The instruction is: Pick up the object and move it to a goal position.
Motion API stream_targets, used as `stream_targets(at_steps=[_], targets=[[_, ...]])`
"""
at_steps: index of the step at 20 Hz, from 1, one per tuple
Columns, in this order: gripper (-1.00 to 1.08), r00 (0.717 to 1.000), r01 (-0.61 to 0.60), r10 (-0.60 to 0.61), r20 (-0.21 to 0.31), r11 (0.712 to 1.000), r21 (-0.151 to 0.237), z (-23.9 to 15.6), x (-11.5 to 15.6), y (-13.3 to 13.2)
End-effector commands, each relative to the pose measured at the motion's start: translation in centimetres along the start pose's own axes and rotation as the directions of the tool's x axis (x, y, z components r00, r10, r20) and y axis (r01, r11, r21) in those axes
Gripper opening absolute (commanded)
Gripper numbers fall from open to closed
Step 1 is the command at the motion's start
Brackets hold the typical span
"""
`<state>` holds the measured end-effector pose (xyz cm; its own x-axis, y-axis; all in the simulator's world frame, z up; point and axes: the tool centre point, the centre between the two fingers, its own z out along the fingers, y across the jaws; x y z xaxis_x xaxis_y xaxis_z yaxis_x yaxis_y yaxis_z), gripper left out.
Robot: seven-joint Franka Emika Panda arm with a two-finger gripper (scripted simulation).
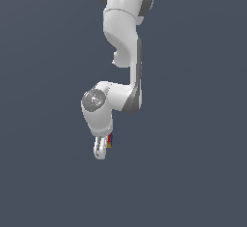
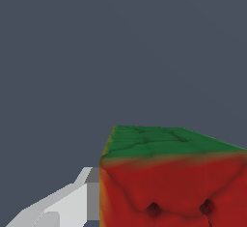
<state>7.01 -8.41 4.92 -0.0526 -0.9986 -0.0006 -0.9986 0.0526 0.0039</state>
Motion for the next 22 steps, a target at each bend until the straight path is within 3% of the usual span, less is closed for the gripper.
stream_targets(at_steps=[1,22], targets=[[-1.0,1.0,0.0,0.0,0.0,1.0,0.003,-1.1,-0.4,0.5],[-1.0,1.0,0.0,0.0,0.005,1.0,0.002,-15.9,-5.6,9.5]])
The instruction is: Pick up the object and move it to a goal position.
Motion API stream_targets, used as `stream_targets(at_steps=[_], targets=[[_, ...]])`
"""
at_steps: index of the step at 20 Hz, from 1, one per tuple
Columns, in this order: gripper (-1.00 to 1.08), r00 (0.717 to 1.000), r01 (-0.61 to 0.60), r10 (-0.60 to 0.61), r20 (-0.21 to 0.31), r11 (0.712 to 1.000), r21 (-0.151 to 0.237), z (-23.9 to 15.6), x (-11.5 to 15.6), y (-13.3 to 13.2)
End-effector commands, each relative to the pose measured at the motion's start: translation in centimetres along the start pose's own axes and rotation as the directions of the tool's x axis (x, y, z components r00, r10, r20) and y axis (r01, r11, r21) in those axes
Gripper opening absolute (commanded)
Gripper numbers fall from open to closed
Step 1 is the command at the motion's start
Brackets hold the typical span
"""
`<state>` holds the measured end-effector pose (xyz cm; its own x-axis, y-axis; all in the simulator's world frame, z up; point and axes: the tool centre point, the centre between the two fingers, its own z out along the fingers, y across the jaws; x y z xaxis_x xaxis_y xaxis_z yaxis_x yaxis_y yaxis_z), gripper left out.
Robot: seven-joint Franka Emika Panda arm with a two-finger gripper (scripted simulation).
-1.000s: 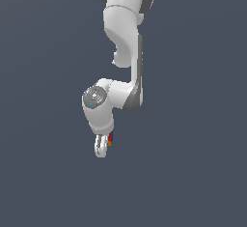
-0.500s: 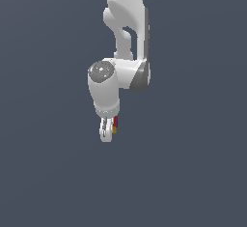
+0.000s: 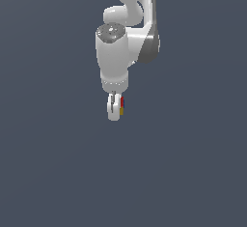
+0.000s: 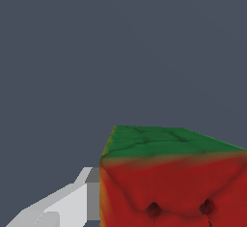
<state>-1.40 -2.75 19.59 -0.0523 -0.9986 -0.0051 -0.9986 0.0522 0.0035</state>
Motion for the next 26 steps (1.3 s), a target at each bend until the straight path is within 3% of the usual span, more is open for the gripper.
stream_targets(at_steps=[1,26], targets=[[-1.0,1.0,0.0,0.0,0.0,1.0,0.002,-2.1,-0.7,1.2],[-1.0,1.0,-0.001,0.001,-0.008,1.0,0.005,-22.6,-7.8,12.5]])
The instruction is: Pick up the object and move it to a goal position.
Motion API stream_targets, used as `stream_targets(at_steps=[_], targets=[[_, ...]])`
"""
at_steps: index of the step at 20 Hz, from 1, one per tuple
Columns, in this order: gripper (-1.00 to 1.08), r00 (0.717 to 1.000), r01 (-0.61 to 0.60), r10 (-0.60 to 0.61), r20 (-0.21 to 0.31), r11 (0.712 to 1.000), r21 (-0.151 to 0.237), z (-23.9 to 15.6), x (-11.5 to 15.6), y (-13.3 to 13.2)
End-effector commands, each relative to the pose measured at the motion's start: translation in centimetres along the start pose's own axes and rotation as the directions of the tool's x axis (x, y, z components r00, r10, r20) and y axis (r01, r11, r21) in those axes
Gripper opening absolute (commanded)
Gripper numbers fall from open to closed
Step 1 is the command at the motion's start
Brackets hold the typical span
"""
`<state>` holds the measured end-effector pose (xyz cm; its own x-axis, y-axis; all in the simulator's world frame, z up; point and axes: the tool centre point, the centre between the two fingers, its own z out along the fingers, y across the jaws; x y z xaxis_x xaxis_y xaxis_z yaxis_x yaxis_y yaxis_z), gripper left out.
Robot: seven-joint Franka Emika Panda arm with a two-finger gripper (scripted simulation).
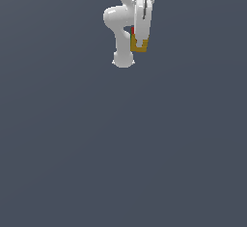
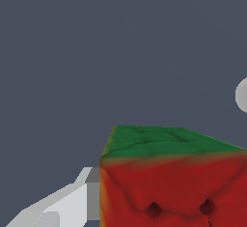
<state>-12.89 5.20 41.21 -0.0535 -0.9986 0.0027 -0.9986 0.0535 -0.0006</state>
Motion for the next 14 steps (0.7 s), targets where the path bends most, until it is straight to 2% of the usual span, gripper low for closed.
stream_targets(at_steps=[1,7,14], targets=[[-1.0,1.0,0.0,0.0,0.0,1.0,0.0,-1.6,-0.5,0.8],[-1.0,1.0,0.001,-0.001,0.002,1.0,0.0,-3.7,-1.4,1.8],[-1.0,1.0,0.001,-0.001,0.002,1.0,-0.001,-4.1,-1.6,1.9]])
